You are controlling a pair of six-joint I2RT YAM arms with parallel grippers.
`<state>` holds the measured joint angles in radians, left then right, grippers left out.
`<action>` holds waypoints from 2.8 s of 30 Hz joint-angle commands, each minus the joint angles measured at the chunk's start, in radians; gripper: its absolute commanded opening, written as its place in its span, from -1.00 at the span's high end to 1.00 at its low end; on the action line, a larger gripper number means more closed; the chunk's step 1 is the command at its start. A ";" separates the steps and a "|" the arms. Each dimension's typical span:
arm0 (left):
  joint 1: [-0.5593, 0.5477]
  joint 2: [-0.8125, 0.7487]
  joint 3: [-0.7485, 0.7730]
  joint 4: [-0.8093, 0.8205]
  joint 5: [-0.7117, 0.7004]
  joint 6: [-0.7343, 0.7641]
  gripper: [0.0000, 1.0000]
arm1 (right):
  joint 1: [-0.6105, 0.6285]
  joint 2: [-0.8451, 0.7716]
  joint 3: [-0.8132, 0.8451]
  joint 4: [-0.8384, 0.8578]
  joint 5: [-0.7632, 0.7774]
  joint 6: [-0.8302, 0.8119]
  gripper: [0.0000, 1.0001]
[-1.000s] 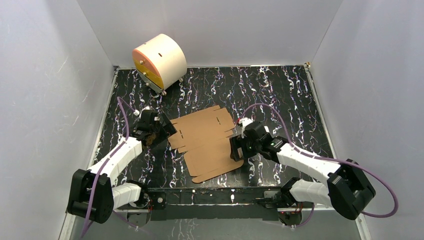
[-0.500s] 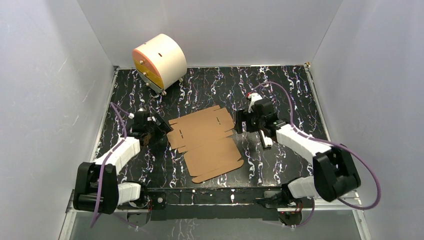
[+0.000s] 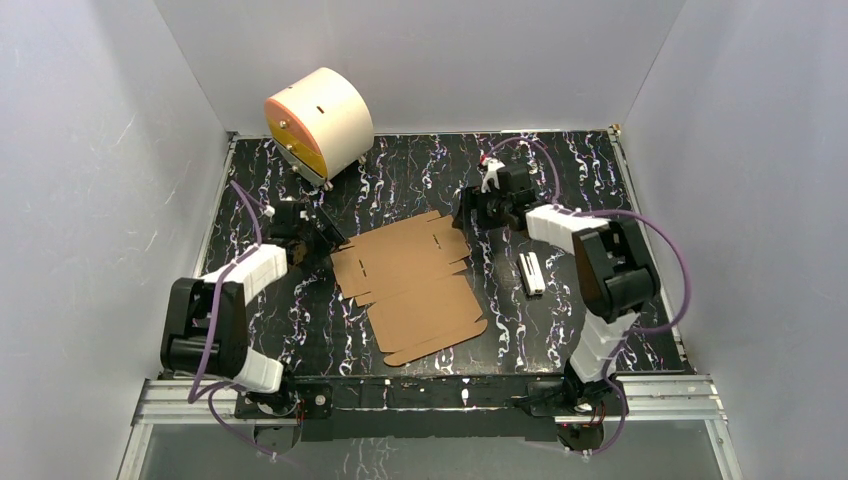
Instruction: Fold the paper box
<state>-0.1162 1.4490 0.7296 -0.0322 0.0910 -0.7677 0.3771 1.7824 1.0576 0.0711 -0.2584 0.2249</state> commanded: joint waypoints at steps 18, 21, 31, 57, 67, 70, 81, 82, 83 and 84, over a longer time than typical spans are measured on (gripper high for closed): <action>0.026 0.210 0.170 -0.030 0.148 0.107 -0.61 | 0.003 0.058 -0.075 0.059 -0.191 0.010 -0.30; 0.026 0.212 0.172 -0.025 0.151 0.110 -0.61 | 0.004 -0.014 -0.137 0.073 -0.206 0.026 -0.26; 0.026 0.192 0.219 -0.059 0.077 0.148 -0.58 | 0.012 -0.122 -0.196 0.080 -0.074 0.045 -0.29; 0.026 0.294 0.265 0.011 0.228 0.133 0.01 | 0.204 -0.002 -0.160 0.263 -0.070 0.093 -0.34; 0.013 0.246 0.261 0.007 0.252 0.126 0.09 | 0.213 -0.006 -0.174 0.266 -0.062 0.093 -0.34; 0.003 0.203 0.256 0.008 0.254 0.120 0.09 | 0.216 -0.007 -0.176 0.266 -0.061 0.094 -0.34; -0.073 0.206 0.272 0.024 0.260 0.099 0.12 | 0.224 0.006 -0.183 0.279 -0.050 0.105 -0.35; -0.080 0.217 0.276 0.022 0.258 0.100 0.12 | 0.225 0.007 -0.183 0.278 -0.050 0.105 -0.35; -0.085 0.222 0.279 0.017 0.258 0.102 0.12 | 0.226 0.007 -0.184 0.280 -0.050 0.105 -0.35; -0.086 0.220 0.281 0.009 0.248 0.105 0.10 | 0.226 0.005 -0.186 0.279 -0.048 0.105 -0.35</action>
<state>-0.1860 1.6634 0.9688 -0.0051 0.3267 -0.6628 0.5945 1.7767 0.8639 0.3107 -0.3153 0.3195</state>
